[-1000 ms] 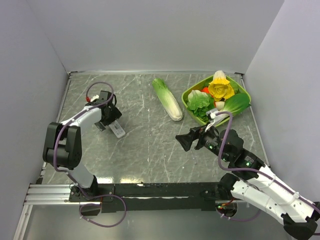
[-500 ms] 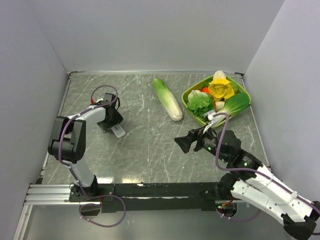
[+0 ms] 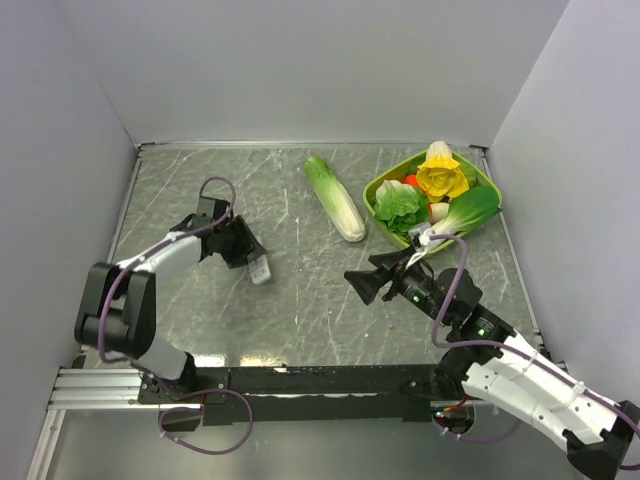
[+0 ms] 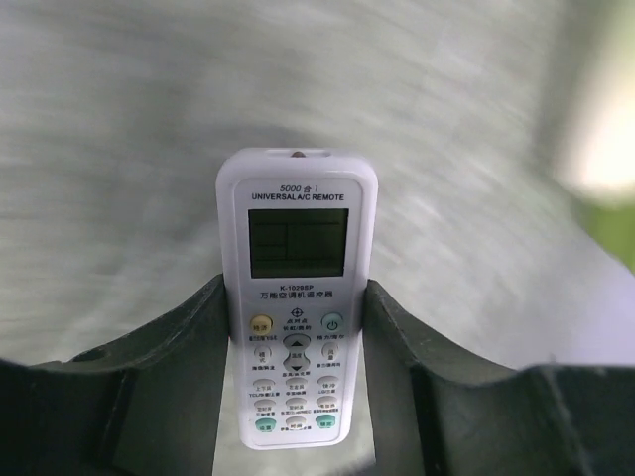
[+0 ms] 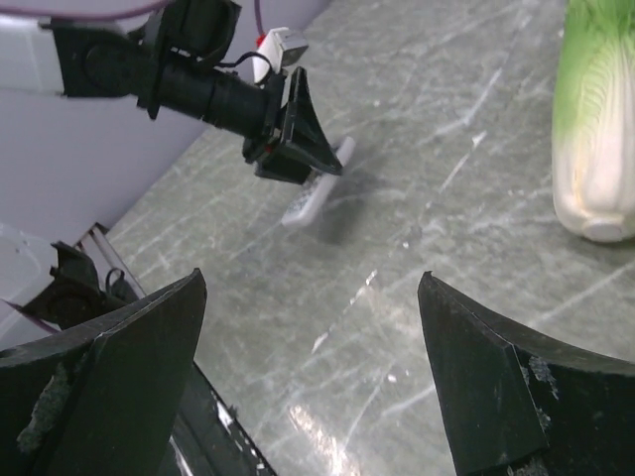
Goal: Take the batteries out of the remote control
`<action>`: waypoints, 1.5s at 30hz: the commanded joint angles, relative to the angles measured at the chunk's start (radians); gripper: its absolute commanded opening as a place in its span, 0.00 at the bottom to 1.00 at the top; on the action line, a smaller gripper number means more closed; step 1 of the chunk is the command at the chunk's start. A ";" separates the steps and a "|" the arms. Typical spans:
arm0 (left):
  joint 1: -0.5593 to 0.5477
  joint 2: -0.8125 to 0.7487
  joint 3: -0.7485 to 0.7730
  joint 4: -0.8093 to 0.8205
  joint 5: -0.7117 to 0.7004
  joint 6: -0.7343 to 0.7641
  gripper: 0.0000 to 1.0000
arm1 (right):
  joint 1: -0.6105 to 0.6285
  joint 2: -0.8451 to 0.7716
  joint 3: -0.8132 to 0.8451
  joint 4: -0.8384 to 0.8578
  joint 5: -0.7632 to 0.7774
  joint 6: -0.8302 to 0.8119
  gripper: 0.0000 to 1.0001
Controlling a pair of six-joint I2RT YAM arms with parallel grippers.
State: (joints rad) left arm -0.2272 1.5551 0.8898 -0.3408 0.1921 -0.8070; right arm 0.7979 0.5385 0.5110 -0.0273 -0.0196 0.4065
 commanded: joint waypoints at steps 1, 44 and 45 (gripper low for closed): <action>-0.009 -0.150 -0.070 0.305 0.473 0.045 0.16 | -0.003 0.083 0.043 0.217 -0.020 -0.021 0.95; -0.184 -0.351 -0.246 1.022 0.915 -0.305 0.04 | -0.022 0.522 0.182 0.609 -0.249 0.431 0.94; -0.185 -0.345 -0.242 0.996 0.911 -0.288 0.04 | -0.022 0.523 0.185 0.606 -0.247 0.431 0.94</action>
State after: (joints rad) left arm -0.4038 1.1973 0.6384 0.5976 1.0779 -1.0969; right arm 0.7807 1.0767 0.6418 0.5247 -0.2596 0.8185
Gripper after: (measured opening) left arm 0.529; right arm 0.944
